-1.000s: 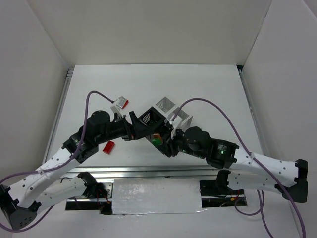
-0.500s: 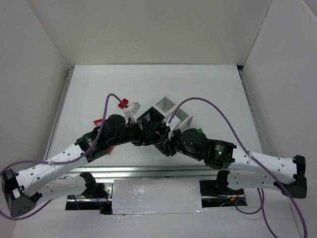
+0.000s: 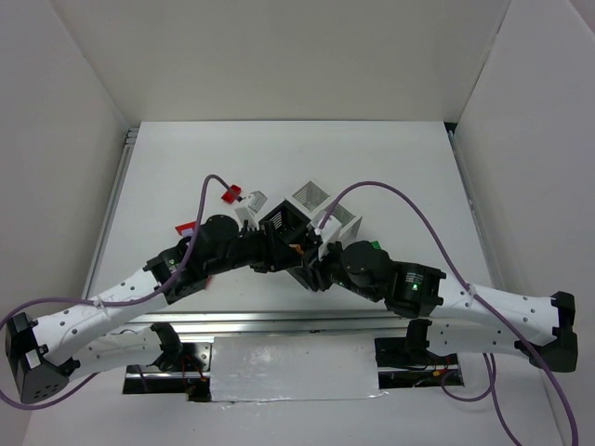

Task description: Sort the legos into containers by color

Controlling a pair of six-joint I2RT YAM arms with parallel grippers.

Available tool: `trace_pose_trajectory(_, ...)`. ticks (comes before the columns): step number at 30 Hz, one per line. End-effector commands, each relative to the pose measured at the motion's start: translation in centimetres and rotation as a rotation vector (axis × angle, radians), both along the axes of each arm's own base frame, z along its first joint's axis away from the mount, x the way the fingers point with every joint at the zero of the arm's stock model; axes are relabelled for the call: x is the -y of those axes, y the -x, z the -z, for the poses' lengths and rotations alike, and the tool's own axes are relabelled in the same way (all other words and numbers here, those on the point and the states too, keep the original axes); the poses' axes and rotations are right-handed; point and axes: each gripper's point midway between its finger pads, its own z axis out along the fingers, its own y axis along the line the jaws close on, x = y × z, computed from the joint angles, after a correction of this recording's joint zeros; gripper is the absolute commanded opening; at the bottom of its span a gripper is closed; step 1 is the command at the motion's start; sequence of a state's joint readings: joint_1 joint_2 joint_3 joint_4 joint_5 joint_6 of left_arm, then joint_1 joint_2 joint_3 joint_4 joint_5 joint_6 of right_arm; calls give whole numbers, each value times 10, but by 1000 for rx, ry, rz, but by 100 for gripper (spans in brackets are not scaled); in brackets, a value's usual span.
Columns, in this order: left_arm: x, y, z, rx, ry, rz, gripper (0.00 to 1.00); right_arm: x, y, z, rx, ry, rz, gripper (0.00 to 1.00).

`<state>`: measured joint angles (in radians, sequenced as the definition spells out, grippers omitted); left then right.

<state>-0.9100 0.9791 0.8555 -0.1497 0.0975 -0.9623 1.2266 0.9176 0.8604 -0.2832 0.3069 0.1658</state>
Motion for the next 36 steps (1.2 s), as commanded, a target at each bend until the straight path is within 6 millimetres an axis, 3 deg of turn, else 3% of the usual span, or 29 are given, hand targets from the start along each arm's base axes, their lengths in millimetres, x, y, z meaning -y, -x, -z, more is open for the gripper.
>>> trace_pose_trajectory(1,11,13,-28,71,75,98,0,-4,-12,-35,51,-133,64,39)
trace_pose_trajectory(3,6,11,-33,114,66,90,0,-6,-5,-33,36,-148,26,92)
trace_pose_trajectory(4,3,10,-35,133,61,82,0,-6,-3,-33,32,-151,11,100)
trace_pose_trajectory(6,-6,6,-36,179,22,56,0,0,-3,-37,14,-161,-7,100)
trace_pose_trajectory(8,-15,6,-48,237,18,43,0,-1,11,-33,-41,-151,-114,100)
trace_pose_trajectory(9,-18,5,-50,279,-1,46,0,5,9,-41,-46,-168,-120,100)
trace_pose_trajectory(11,-24,10,-59,355,-11,74,0,8,24,-43,-94,-178,-214,100)
trace_pose_trajectory(13,-23,23,-66,418,22,152,0,19,29,-56,-101,-225,-256,100)
trace_pose_trajectory(14,-22,29,-68,465,29,199,0,18,43,-62,-122,-252,-341,100)
trace_pose_trajectory(16,-18,53,-68,510,85,333,0,20,48,-72,-135,-298,-383,100)
trace_pose_trajectory(19,-16,80,-82,593,199,466,0,12,62,-76,-180,-319,-476,97)
trace_pose_trajectory(21,-17,87,-89,622,245,486,0,5,73,-79,-201,-351,-561,94)
trace_pose_trajectory(24,-18,90,-90,625,253,496,0,-2,86,-83,-226,-386,-657,93)
trace_pose_trajectory(30,-16,88,-87,612,248,491,0,-13,91,-82,-265,-401,-727,86)
trace_pose_trajectory(33,-17,87,-88,618,249,483,0,-17,90,-77,-274,-391,-734,70)
trace_pose_trajectory(35,-18,86,-89,622,245,474,0,-15,91,-75,-270,-390,-732,50)
trace_pose_trajectory(36,-18,85,-88,620,240,473,0,-15,90,-75,-263,-391,-726,26)
